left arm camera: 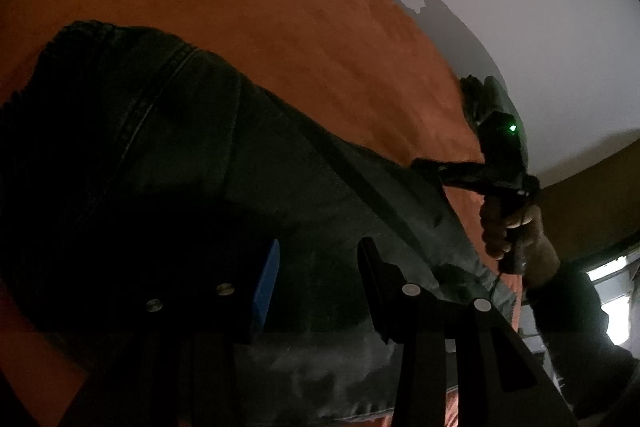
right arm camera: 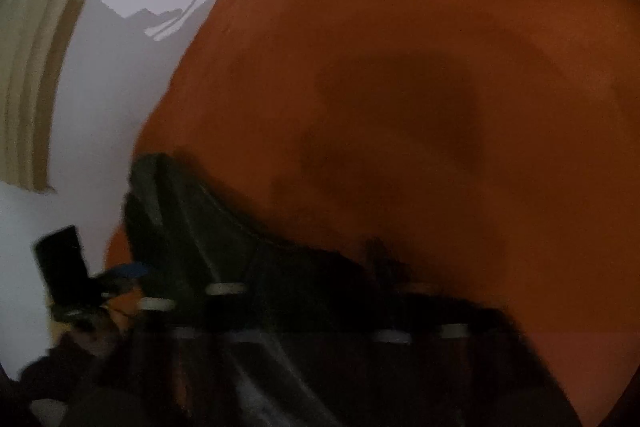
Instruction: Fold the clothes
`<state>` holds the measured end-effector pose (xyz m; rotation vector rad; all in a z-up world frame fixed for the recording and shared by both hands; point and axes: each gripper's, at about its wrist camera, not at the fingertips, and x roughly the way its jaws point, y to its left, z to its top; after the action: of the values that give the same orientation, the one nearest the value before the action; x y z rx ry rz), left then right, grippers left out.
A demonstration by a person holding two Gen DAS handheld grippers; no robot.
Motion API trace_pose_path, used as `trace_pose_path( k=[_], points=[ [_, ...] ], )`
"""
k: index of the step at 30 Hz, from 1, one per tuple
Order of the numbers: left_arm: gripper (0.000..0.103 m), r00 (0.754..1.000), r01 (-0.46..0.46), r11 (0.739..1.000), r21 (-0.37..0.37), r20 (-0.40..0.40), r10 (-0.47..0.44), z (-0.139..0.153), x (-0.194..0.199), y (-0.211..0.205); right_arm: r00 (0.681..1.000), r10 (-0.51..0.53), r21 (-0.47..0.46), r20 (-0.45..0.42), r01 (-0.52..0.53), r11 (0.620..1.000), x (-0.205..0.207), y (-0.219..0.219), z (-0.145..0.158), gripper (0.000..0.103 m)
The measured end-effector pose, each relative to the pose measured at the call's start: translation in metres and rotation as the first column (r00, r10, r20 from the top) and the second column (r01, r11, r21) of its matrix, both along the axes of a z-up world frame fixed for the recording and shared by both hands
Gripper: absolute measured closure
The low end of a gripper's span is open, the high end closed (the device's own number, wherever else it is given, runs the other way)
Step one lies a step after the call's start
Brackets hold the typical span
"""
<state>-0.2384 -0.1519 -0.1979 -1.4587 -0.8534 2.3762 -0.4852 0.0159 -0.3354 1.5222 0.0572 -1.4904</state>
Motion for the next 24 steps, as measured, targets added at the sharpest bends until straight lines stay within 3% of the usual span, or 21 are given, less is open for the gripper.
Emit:
trace_pose_path(
  k=[4, 6, 8, 9, 12, 15, 18, 20, 22, 24],
  points=[
    [0.060, 1.000, 0.002, 1.000, 0.003, -0.011, -0.002, -0.001, 0.003, 0.001, 0.987, -0.068, -0.078, -0.147, 0.057, 0.995, 0.014, 0.000, 0.023, 0.098],
    [0.060, 1.000, 0.003, 1.000, -0.012, -0.023, -0.003, -0.003, 0.003, 0.000, 0.964, -0.091, -0.111, -0.249, 0.065, 0.992, 0.025, -0.001, 0.037, 0.098],
    [0.060, 0.999, 0.008, 1.000, -0.021, -0.045, -0.009, -0.006, -0.003, 0.001, 0.942, -0.071, -0.093, -0.328, 0.043, 0.995, 0.029, -0.008, 0.027, 0.098],
    [0.060, 0.998, 0.003, 0.999, -0.044, -0.056, -0.005, -0.010, -0.006, 0.001, 0.941, -0.055, -0.071, -0.334, 0.033, 0.997, 0.029, -0.016, 0.015, 0.098],
    [0.059, 0.999, -0.016, 0.990, -0.139, -0.033, 0.011, -0.034, -0.014, 0.003, 0.969, -0.039, -0.041, -0.243, 0.030, 0.999, 0.013, -0.027, -0.030, 0.098],
    [0.059, 0.999, 0.009, 0.982, -0.188, -0.045, -0.017, -0.046, -0.005, 0.007, 0.980, -0.071, -0.092, -0.185, 0.054, 0.994, 0.008, -0.024, -0.033, 0.096],
    [0.059, 0.996, 0.040, 0.961, -0.273, -0.062, -0.059, -0.034, 0.009, 0.017, 0.971, -0.138, -0.118, -0.194, 0.117, 0.986, 0.008, -0.011, -0.008, 0.094],
    [0.059, 0.993, 0.055, 0.963, -0.265, -0.087, -0.081, -0.020, 0.024, 0.018, 0.949, -0.194, -0.174, -0.248, 0.153, 0.973, 0.015, 0.011, 0.026, 0.088],
    [0.055, 0.990, 0.075, 0.963, -0.259, -0.100, -0.104, -0.009, 0.039, 0.024, 0.929, -0.227, -0.219, -0.293, 0.166, 0.962, 0.042, 0.035, 0.056, 0.074],
    [0.049, 0.989, 0.092, 0.958, -0.271, -0.089, -0.120, -0.006, 0.053, 0.035, 0.922, -0.240, -0.238, -0.304, 0.170, 0.956, 0.071, 0.056, 0.073, 0.074]
  ],
)
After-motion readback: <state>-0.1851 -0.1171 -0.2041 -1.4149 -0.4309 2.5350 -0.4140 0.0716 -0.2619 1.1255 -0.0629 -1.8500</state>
